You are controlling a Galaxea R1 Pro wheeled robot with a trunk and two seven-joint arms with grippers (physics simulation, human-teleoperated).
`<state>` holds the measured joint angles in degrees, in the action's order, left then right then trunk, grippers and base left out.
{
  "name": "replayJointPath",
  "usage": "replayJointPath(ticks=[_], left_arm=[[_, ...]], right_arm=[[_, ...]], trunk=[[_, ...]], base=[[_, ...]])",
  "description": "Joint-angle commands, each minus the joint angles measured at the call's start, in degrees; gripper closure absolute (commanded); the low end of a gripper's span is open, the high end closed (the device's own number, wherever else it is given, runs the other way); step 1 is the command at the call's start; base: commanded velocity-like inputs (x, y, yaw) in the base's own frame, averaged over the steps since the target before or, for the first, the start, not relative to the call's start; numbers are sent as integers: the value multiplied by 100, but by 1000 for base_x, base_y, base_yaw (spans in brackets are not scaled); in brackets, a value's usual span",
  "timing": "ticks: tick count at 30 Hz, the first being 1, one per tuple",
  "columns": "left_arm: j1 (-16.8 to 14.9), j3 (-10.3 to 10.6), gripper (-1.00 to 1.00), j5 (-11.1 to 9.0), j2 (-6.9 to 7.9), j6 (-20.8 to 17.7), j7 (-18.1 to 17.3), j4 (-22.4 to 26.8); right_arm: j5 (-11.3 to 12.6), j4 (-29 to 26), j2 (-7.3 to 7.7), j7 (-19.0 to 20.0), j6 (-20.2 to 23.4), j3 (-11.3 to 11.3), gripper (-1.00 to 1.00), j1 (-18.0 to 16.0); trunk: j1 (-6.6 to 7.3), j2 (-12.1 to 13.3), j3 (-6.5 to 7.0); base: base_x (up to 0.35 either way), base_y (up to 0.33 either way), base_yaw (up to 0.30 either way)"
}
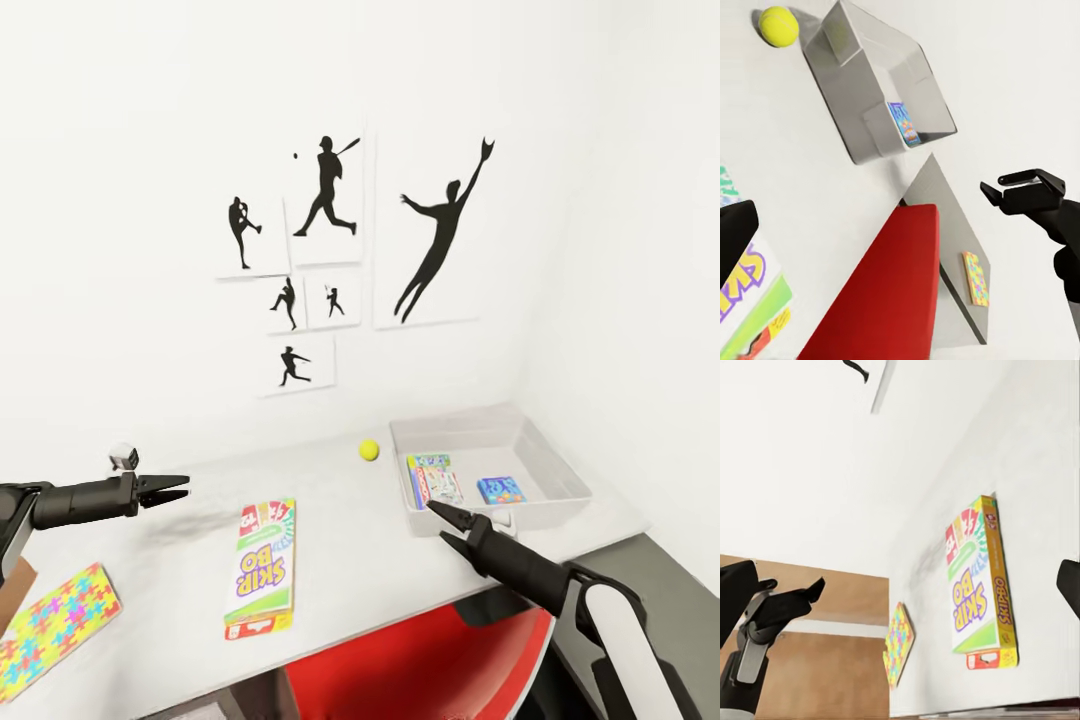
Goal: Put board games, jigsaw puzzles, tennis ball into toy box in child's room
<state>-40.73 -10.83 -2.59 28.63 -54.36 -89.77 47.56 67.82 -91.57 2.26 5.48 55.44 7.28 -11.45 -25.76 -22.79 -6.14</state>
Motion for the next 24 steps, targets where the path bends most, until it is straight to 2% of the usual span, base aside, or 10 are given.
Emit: replayJointPath(ticks=[1,12,24], left_arm=[[-6,2,-100,4,1,-60,-23,-1],[-6,2,-100,4,2,-58,-23,-1],[-6,10,-100,4,4,-58,-23,-1]], right_arm=[[-58,-1,-1,58,28,9,-100,1],[-58,-1,0,52,21,10,-100,19],[-66,-1,-5,49,19,10,-100,20]], trunk=[[-3,-12,-4],[-3,-12,86],[-3,-12,169]], base=[[-65,52,158],[-50,43,183],[-177,221,220]])
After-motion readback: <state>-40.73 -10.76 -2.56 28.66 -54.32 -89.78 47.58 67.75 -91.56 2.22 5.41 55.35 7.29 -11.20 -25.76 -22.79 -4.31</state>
